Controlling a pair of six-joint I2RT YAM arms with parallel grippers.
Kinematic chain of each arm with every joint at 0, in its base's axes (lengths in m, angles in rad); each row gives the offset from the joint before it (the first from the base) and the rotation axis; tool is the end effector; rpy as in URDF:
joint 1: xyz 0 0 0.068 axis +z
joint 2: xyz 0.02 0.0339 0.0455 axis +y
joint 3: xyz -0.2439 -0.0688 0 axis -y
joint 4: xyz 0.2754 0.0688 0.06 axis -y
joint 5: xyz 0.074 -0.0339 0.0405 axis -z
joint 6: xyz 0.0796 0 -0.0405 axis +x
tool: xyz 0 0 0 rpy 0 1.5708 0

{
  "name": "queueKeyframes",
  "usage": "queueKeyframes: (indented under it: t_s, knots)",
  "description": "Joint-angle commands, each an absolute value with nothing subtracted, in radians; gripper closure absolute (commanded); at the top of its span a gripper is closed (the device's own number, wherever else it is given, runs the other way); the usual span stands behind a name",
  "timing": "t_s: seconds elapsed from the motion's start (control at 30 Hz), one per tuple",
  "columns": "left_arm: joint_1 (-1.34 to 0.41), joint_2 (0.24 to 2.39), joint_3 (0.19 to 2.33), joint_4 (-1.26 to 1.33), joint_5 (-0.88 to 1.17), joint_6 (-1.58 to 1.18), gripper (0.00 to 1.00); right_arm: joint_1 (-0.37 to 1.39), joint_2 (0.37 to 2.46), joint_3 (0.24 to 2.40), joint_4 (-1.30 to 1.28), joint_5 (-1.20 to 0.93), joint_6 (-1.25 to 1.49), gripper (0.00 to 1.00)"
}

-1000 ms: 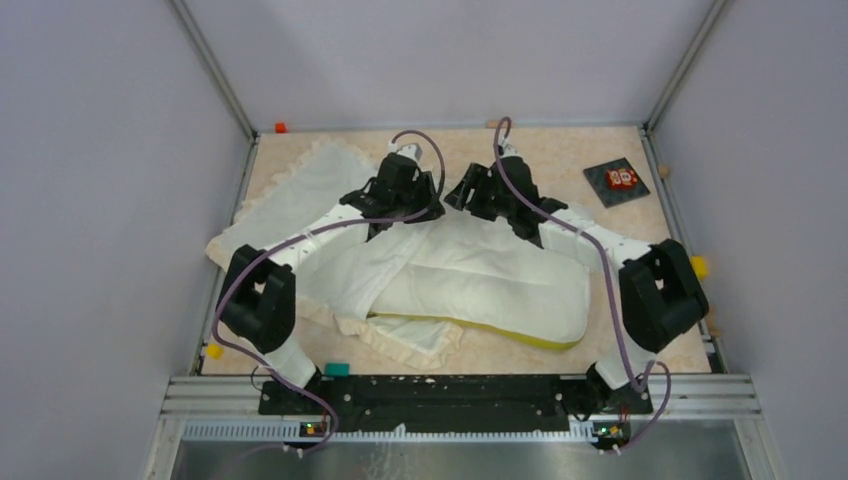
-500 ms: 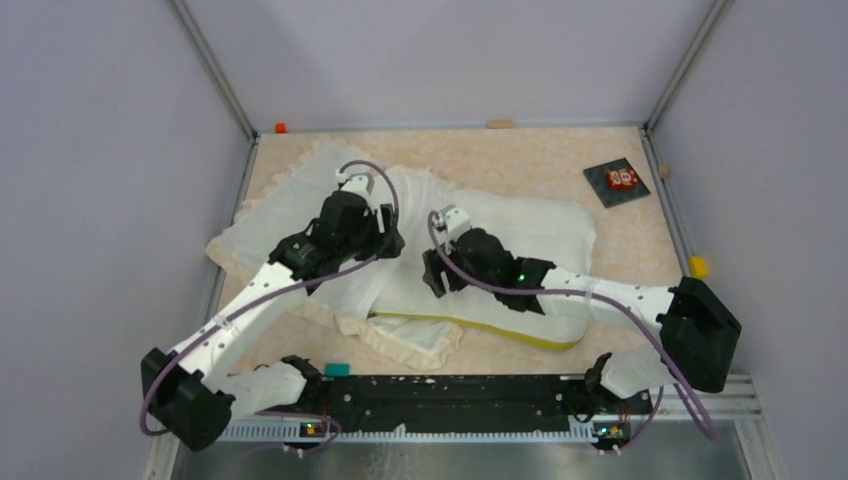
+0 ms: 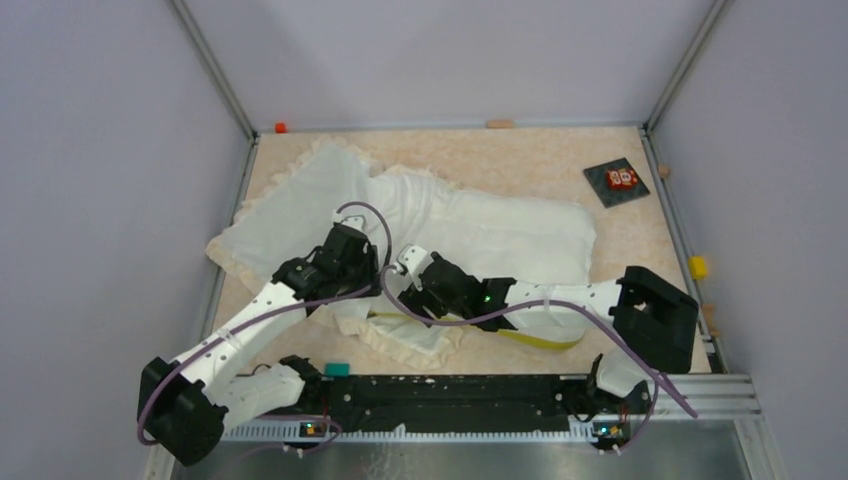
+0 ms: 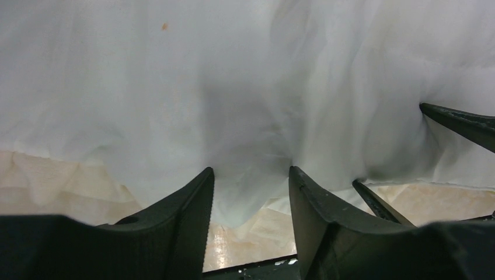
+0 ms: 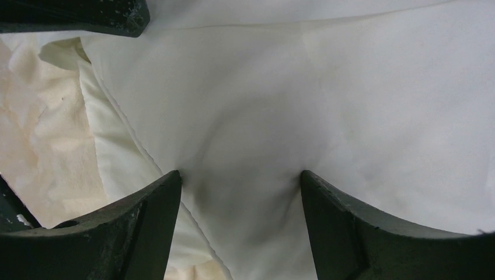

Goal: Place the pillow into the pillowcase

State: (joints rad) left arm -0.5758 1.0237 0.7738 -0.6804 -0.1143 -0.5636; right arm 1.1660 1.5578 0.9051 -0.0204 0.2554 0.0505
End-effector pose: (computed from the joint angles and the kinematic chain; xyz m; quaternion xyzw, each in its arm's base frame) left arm 0.2283 -0.1374 0.1891 -0.0122 0.9477 -0.1239 0.2939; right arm 0.1721 0.3507 0.1436 -0.4261 0.7874 0.1518 0.4188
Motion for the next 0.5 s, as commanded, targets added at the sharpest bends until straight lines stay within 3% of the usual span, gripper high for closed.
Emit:
queueKeyframes:
  t_s: [0.0, 0.1, 0.17, 0.27, 0.33, 0.47]
  knots:
    - [-0.578, 1.040, 0.751, -0.626, -0.135, -0.571, 0.49, 1.187, 1.604, 0.934, 0.077, 0.270, 0.029, 0.27]
    - [-0.578, 1.059, 0.735, -0.609, -0.142, -0.566, 0.63, 1.187, 1.645, 0.934, 0.097, 0.287, 0.046, 0.29]
    - [-0.579, 1.065, 0.730, -0.594, -0.134, -0.561, 0.74, 1.187, 1.653, 0.930, 0.118, 0.309, 0.059, 0.39]
    - [-0.578, 1.064, 0.743, -0.596, -0.119, -0.554, 0.90, 1.170, 1.646, 0.943, 0.114, 0.317, 0.096, 0.80]
    - [-0.581, 1.053, 0.764, -0.610, -0.112, -0.550, 0.99, 1.139, 1.627, 0.951, 0.109, 0.285, 0.131, 1.00]
    - [-0.581, 1.024, 0.824, -0.659, -0.102, -0.536, 1.00, 1.071, 1.587, 0.969, 0.087, 0.208, 0.185, 1.00]
